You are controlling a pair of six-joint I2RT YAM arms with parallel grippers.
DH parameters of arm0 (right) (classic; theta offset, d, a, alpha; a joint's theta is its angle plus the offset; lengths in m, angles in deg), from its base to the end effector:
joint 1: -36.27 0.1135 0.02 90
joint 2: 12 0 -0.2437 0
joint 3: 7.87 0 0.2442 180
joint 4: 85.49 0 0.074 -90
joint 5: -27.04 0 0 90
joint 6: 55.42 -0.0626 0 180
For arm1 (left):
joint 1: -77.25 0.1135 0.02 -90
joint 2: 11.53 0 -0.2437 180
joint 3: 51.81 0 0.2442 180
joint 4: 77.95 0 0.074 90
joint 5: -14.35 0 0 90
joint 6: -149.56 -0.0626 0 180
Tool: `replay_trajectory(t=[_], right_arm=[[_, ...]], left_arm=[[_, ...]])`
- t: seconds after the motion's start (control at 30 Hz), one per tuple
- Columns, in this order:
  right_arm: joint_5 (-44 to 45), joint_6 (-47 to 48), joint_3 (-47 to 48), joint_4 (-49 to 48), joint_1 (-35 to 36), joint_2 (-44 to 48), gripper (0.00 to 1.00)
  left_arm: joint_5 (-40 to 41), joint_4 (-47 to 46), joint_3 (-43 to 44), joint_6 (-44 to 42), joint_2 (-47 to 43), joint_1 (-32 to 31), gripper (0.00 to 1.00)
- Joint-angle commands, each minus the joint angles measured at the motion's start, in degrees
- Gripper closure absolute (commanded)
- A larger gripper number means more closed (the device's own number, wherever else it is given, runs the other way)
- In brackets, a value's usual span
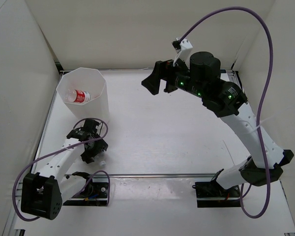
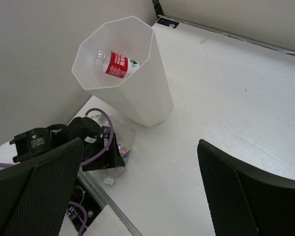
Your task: Put the plastic bottles in the bin
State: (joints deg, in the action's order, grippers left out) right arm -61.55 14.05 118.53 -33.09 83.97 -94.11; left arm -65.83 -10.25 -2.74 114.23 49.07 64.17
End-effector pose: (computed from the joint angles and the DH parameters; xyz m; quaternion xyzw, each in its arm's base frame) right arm 0.2007 0.2183 0.5061 -0.1696 0.7360 0.3598 0.5477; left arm 0.1631 -0.0269 0.1437 -0.3597 0.9245 0.0186 0.1251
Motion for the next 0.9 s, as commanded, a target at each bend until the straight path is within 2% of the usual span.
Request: replay_trajectory(t=[0.0,0.13,0.33,0.47,0.57,0.6,0.77,0.8,0.87], right_arm=[[-0.2,1.2,0.8,0.2,-0.4,1.2,0.00],[-0.2,0.6,0.8,0.2,-0.4,1.8,0.00],[-0.7,-0.5,0.2,0.2,-0.4,1.8,0.00],[-1.2,-1.6,0.2,0.2,-0.4,1.8,0.00],[-1.2,-2.2,0.2,0.2,-0.4,1.8,0.00],[-1.8,-2.2,-0.3,0.2,-0.4,1.8,0.00],[-1.8,-3.8,-0.8,0.2,-0.4,1.8,0.00],[-2.4,-4.3,-0.8,0.2,-0.4,1.8,0.00],[-2.9,-4.9,-0.8,0.2,-0.4,1.8,0.00]], left_arm=[[0.2,-1.2,-0.5,2.1,-1.8,-1.5,0.17],[0.7,0.2,-1.0,3.2,-3.6,-3.1,0.18],[-0.4,4.5,-0.4,8.2,-7.9,-6.9,0.30],[-2.7,9.2,0.8,12.2,-13.5,-9.6,0.32],[-5.7,11.7,3.8,12.7,-15.8,-11.0,0.39],[-6.8,13.7,5.9,12.7,-16.6,-11.0,0.45],[-14.5,15.4,12.0,7.7,-17.2,-11.5,0.55],[-19.6,14.6,13.2,6.0,-17.2,-11.5,0.56],[-24.0,14.1,14.9,1.7,-15.8,-11.5,0.61]])
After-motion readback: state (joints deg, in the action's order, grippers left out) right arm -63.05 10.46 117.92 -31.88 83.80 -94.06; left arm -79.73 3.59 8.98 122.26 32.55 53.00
